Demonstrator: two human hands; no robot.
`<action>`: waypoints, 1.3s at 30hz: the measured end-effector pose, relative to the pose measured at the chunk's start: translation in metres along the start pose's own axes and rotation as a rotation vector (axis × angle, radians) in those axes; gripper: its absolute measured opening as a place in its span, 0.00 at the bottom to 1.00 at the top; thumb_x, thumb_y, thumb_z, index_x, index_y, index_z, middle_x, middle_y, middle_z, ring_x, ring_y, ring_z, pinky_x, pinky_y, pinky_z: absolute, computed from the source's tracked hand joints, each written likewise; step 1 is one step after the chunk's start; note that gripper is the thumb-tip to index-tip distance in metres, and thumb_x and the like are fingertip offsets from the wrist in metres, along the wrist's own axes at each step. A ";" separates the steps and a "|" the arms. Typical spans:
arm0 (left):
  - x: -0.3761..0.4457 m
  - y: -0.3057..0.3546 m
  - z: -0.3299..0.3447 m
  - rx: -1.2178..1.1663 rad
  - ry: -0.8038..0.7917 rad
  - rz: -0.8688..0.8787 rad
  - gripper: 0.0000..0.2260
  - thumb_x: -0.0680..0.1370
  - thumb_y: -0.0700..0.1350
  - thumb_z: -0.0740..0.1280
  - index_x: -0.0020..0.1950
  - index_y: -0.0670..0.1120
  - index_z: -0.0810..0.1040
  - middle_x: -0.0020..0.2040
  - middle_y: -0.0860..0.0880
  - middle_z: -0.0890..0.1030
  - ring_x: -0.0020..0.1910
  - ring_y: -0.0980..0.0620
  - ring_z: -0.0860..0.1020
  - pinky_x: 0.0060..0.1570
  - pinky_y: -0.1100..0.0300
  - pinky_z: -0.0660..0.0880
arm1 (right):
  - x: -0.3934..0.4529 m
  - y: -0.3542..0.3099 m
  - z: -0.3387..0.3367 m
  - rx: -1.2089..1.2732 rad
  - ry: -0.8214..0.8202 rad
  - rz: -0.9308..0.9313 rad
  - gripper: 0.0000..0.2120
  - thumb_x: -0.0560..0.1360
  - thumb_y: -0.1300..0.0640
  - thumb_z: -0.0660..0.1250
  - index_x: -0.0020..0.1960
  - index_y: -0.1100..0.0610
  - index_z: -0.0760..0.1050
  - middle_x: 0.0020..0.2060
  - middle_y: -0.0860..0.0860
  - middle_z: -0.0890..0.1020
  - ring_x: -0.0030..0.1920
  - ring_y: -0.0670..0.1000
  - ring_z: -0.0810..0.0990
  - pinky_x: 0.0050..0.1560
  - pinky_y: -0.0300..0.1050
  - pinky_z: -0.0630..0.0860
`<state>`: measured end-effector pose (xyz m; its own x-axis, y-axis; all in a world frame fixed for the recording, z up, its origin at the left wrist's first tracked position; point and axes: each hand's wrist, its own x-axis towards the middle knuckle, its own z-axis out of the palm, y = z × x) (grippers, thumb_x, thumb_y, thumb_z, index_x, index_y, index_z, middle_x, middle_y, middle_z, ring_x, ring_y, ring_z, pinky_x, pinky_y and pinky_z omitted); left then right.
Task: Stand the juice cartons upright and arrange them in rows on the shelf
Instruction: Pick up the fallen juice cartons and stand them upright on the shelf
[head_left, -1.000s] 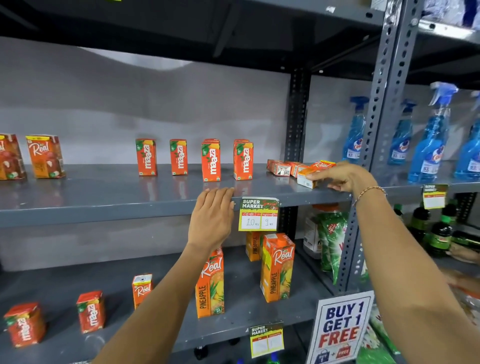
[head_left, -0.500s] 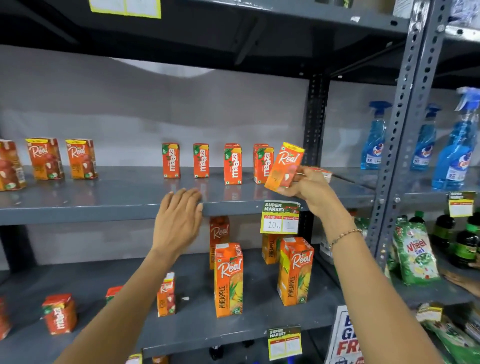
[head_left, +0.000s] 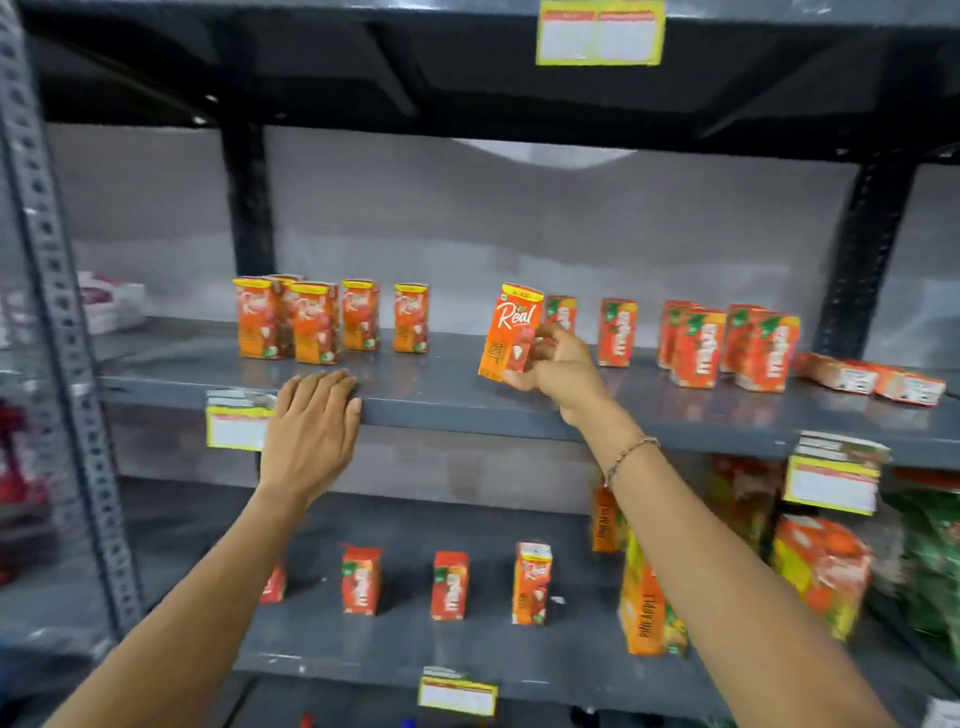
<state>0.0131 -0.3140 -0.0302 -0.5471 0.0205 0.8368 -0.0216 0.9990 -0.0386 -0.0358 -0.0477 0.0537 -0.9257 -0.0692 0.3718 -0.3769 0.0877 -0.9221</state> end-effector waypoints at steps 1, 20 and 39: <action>-0.001 -0.014 0.002 0.007 0.015 -0.004 0.20 0.81 0.49 0.51 0.58 0.40 0.77 0.57 0.42 0.80 0.56 0.41 0.77 0.62 0.47 0.65 | 0.005 -0.001 0.022 -0.013 0.008 0.000 0.30 0.62 0.76 0.72 0.62 0.62 0.70 0.49 0.57 0.79 0.49 0.52 0.77 0.51 0.47 0.76; 0.008 -0.075 0.036 -0.076 0.180 0.166 0.17 0.81 0.49 0.53 0.55 0.43 0.78 0.51 0.46 0.81 0.46 0.44 0.77 0.51 0.53 0.66 | 0.085 0.003 0.183 -0.429 0.072 0.090 0.29 0.67 0.66 0.73 0.65 0.54 0.69 0.61 0.53 0.78 0.62 0.55 0.76 0.61 0.50 0.74; 0.007 -0.031 0.024 -0.102 0.196 0.042 0.15 0.81 0.48 0.53 0.50 0.44 0.78 0.48 0.48 0.81 0.49 0.45 0.77 0.59 0.50 0.66 | 0.012 0.000 0.058 -0.281 0.214 -0.127 0.16 0.70 0.74 0.61 0.55 0.64 0.77 0.52 0.61 0.82 0.51 0.51 0.79 0.54 0.41 0.75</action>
<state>-0.0101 -0.3455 -0.0365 -0.3725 0.0593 0.9262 0.0880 0.9957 -0.0284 -0.0454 -0.1058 0.0517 -0.8454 0.1092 0.5228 -0.4557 0.3631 -0.8127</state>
